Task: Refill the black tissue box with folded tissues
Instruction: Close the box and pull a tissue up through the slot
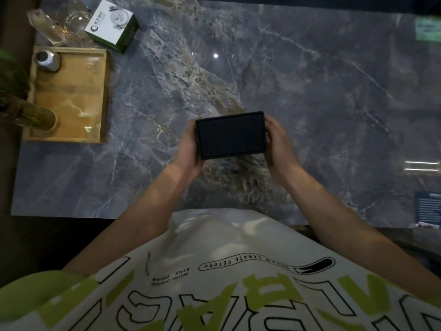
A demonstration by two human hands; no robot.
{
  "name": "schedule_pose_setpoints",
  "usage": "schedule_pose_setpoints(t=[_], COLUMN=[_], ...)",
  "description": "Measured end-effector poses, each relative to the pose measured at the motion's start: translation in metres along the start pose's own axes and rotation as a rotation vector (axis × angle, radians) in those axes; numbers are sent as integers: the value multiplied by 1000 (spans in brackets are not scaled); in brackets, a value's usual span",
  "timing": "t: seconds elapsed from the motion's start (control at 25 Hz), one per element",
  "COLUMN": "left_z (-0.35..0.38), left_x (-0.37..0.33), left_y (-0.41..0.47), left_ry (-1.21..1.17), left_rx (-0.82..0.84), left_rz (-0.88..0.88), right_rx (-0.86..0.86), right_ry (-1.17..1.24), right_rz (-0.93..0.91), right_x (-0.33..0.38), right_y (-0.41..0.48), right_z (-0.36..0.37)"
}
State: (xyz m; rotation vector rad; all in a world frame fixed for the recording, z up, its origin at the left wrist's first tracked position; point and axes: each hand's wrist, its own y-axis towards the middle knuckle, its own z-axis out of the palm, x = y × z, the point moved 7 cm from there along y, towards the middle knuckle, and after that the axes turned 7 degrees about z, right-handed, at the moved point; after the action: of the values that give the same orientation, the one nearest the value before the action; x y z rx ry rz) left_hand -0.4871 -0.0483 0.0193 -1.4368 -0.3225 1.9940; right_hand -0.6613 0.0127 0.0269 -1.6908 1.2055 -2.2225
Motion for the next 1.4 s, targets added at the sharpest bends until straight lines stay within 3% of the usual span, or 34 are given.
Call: schedule_pose_setpoints(t=[0.32,0.72,1.4], left_z=[-10,-77,-299], left_x=[4,-11,-32], left_y=[-7,-29,-113], left_ry=[-39,-36,-162], left_rx=[-54,-261,-579], left_rz=[-64,54,307], right_rx=[134,247,573], right_ry=[56,-123,-639], right_rz=[18,37,46], right_x=[-1,-13,-89], right_y=[-3,3,-28], right_z=[14,77,314])
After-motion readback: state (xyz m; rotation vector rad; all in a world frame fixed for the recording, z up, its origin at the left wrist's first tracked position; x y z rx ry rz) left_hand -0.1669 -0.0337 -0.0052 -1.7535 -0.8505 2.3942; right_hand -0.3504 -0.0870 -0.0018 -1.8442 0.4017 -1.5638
